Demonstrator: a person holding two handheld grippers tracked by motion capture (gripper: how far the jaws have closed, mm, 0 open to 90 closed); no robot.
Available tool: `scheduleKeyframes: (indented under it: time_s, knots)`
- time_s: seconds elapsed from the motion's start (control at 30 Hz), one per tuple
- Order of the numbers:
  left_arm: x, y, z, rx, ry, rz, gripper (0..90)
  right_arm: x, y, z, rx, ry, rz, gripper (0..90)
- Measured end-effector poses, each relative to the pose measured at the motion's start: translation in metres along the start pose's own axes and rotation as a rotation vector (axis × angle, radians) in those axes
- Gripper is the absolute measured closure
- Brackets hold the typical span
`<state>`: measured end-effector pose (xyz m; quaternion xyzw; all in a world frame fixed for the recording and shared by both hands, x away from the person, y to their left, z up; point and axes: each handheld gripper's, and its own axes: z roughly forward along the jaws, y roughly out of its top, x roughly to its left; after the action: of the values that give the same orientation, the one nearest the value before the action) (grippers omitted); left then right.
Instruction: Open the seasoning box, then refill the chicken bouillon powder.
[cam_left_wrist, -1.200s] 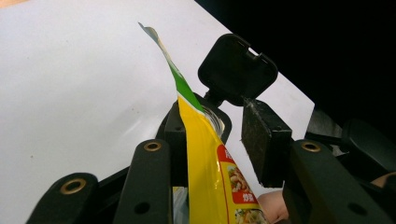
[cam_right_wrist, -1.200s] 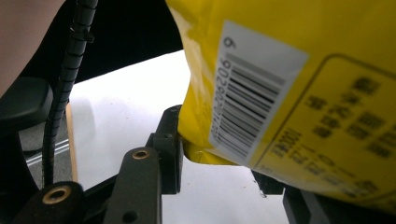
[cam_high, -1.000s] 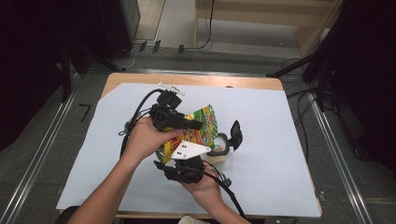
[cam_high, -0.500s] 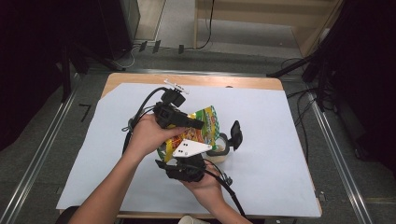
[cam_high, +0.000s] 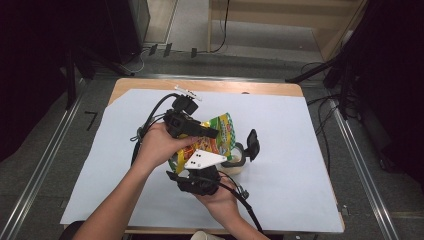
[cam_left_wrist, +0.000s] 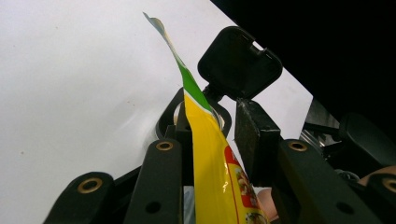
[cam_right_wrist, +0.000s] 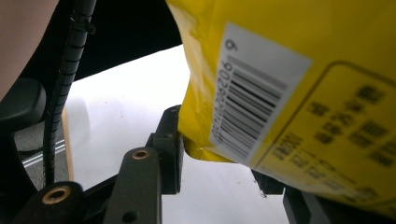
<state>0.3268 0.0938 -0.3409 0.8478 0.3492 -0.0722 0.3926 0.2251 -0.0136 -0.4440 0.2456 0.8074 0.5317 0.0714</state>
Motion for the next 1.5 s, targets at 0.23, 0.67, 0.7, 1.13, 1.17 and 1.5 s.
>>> scheduleKeyframes:
  time_s: [0.23, 0.67, 0.7, 1.13, 1.17, 1.5]
  knots:
    - [-0.0002, -0.0009, -0.0029, -0.014, -0.005, 0.001, 71.9, 0.0013, 0.0013, -0.0003, -0.003, -0.003, -0.012, 61.1]
    - [0.0001, -0.0009, -0.0024, -0.017, 0.004, 0.005, 71.8, 0.0007, 0.0010, 0.0006, -0.003, -0.004, -0.015, 61.0]
    - [0.0001, -0.0008, -0.0024, -0.016, 0.006, 0.006, 71.8, 0.0005, 0.0009, 0.0008, -0.004, -0.006, -0.016, 61.0]
    - [-0.0011, 0.0001, -0.0031, -0.020, 0.001, 0.011, 71.4, 0.0000, 0.0013, -0.0002, -0.015, -0.004, -0.010, 61.5]
    - [-0.0018, 0.0001, -0.0027, -0.022, 0.002, 0.010, 71.3, 0.0002, 0.0013, -0.0004, -0.015, -0.002, -0.007, 61.5]
    - [-0.0041, 0.0005, -0.0022, -0.024, 0.016, 0.016, 69.4, -0.0024, 0.0007, -0.0010, -0.027, 0.023, 0.028, 61.7]
